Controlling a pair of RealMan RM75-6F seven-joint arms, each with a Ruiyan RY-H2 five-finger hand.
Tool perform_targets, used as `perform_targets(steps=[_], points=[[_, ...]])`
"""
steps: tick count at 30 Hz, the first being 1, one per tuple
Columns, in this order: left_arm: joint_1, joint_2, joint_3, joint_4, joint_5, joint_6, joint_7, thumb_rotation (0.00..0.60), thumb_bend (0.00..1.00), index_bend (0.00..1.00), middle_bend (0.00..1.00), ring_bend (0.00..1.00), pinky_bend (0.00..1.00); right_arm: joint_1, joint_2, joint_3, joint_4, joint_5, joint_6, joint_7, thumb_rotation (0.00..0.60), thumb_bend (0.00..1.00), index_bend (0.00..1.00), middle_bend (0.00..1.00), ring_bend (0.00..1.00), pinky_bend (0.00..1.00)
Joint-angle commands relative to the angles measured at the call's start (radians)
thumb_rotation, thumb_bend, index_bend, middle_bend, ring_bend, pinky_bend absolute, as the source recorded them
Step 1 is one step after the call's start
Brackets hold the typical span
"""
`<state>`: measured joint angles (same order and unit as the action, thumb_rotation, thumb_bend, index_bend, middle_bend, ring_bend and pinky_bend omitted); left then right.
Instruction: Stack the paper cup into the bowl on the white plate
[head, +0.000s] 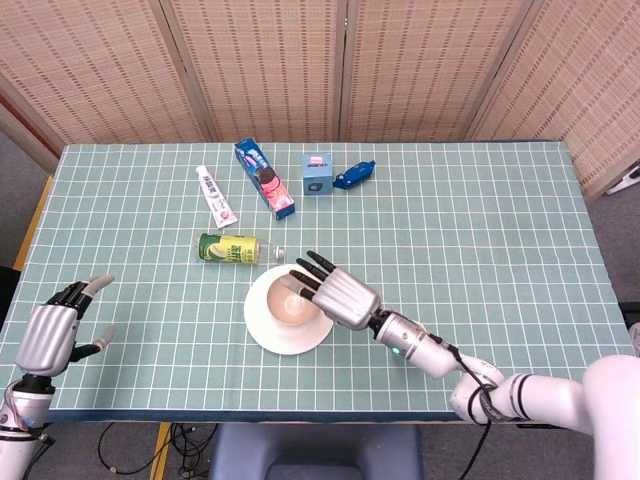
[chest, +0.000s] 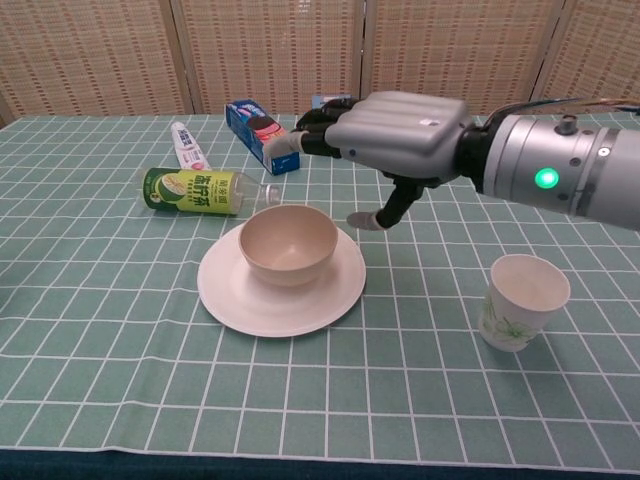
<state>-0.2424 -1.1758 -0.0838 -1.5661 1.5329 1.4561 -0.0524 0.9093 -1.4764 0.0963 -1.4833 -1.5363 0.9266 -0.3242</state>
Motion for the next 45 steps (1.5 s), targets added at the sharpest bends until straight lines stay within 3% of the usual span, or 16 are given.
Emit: perform_targets(steps=[1, 11, 18, 22, 29, 38, 45], points=[[-0.004, -0.003, -0.002, -0.001, 0.000, -0.004, 0.002, 0.600, 0.26, 0.17, 0.24, 0.25, 0.38, -0.064, 0.128, -0.017, -0.146, 0.009, 0.058, -0.022, 0.600, 0.30, 0.06, 0.13, 0.00, 0.04], [-0.026, -0.014, -0.008, -0.006, 0.002, -0.029, 0.022, 0.600, 0.26, 0.17, 0.23, 0.25, 0.38, -0.215, 0.321, -0.147, -0.303, -0.099, 0.183, 0.013, 0.600, 0.21, 0.06, 0.14, 0.00, 0.08], [-0.035, -0.022, -0.007, -0.016, 0.006, -0.039, 0.033, 0.600, 0.26, 0.17, 0.23, 0.25, 0.38, -0.309, 0.366, -0.206, -0.318, -0.124, 0.240, 0.015, 0.600, 0.02, 0.06, 0.12, 0.00, 0.09], [-0.038, -0.018, -0.006, -0.024, 0.010, -0.040, 0.038, 0.600, 0.26, 0.17, 0.23, 0.25, 0.38, -0.336, 0.359, -0.234, -0.296, -0.130, 0.219, 0.012, 0.600, 0.00, 0.04, 0.09, 0.00, 0.09], [-0.044, -0.013, 0.002, -0.036, 0.022, -0.050, 0.049, 0.600, 0.26, 0.17, 0.23, 0.25, 0.38, -0.354, 0.320, -0.237, -0.248, -0.106, 0.168, 0.002, 0.600, 0.00, 0.01, 0.07, 0.00, 0.09], [-0.047, -0.011, 0.007, -0.045, 0.022, -0.055, 0.052, 0.600, 0.26, 0.17, 0.23, 0.25, 0.38, -0.319, 0.251, -0.194, -0.177, -0.046, 0.056, 0.012, 0.600, 0.00, 0.01, 0.07, 0.00, 0.10], [-0.040, -0.009, 0.012, -0.041, 0.017, -0.052, 0.050, 0.600, 0.26, 0.17, 0.23, 0.25, 0.38, -0.293, 0.200, -0.176, -0.114, -0.023, -0.008, 0.043, 0.600, 0.08, 0.03, 0.12, 0.01, 0.22]])
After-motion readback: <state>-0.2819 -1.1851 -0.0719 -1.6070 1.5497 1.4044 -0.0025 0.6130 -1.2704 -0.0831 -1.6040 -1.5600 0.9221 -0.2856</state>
